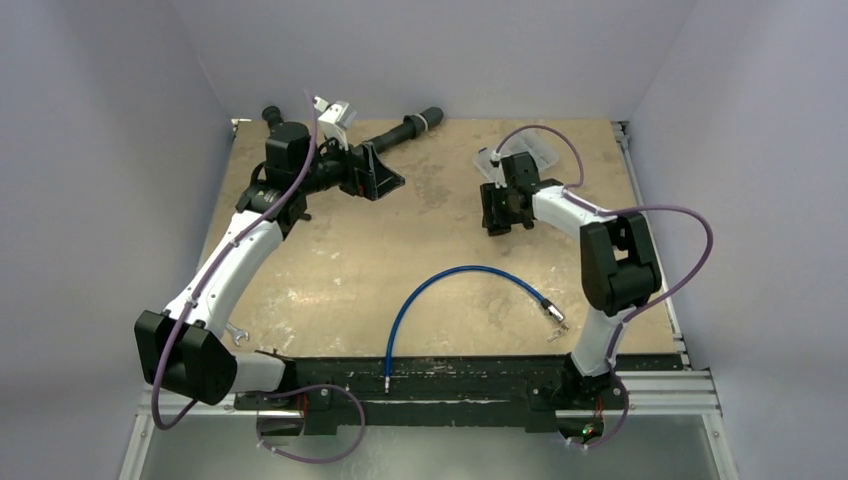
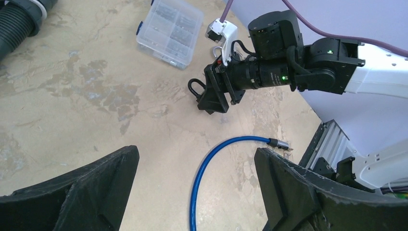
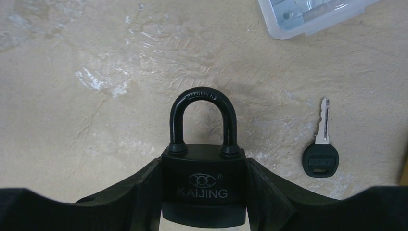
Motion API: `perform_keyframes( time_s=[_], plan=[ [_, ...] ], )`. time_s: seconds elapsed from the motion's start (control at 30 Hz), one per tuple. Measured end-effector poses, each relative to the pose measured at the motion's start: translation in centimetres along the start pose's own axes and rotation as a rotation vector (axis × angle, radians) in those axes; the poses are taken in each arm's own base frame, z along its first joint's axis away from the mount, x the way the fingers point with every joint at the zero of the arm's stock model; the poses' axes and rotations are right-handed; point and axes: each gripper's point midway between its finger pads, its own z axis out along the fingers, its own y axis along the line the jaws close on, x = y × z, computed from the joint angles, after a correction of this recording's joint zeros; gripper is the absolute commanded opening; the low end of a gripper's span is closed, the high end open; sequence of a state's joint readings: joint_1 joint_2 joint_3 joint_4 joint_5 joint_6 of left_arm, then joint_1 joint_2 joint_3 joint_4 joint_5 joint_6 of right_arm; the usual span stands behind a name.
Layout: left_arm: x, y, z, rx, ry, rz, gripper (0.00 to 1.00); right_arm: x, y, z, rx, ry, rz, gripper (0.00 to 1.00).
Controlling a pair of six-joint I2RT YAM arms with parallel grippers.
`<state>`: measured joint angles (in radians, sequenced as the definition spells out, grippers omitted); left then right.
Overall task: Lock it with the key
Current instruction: Place the lock at the center of the board.
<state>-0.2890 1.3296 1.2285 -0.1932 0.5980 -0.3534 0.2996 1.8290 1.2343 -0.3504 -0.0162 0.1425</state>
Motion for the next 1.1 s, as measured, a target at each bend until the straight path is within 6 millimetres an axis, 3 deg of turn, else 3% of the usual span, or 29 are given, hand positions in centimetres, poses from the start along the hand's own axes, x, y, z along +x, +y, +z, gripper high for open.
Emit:
perform_keyframes(
  time_s=[0.4,0.53,0.67,0.83,1.0,1.1],
  plan=[
    [0.3,0.3,-0.1,-0.008,0.013,0.02,1.0,-0.2,-0.8,2.0,0.038,0.02,0.025,0.57],
    [0.3,0.3,-0.1,-0.008,0.013,0.026,1.0,-0.2,-0.9,2.0,0.042,0.02,0.036,0.76],
    [0.4,0.3,-0.1,-0.009,0.014,0.027,1.0,-0.8,-1.0,2.0,0.043,0.005,0.05,0.88],
    [0.5,0.4,-0.1,-0.009,0.017,0.038,1.0,-1.7,-1.0,1.8,0.034,-0.016,0.058,0.94],
    [0.5,0.4,-0.1,-0.009,0.019,0.055,1.0,-3.2,-0.1,-0.2,-0.028,-0.061,0.042,0.95],
    [0.5,0.9,-0.1,-0.029,0.017,0.074,1.0,-5.6,1.1,-3.8,-0.089,-0.156,-0.004,0.97]
  ],
)
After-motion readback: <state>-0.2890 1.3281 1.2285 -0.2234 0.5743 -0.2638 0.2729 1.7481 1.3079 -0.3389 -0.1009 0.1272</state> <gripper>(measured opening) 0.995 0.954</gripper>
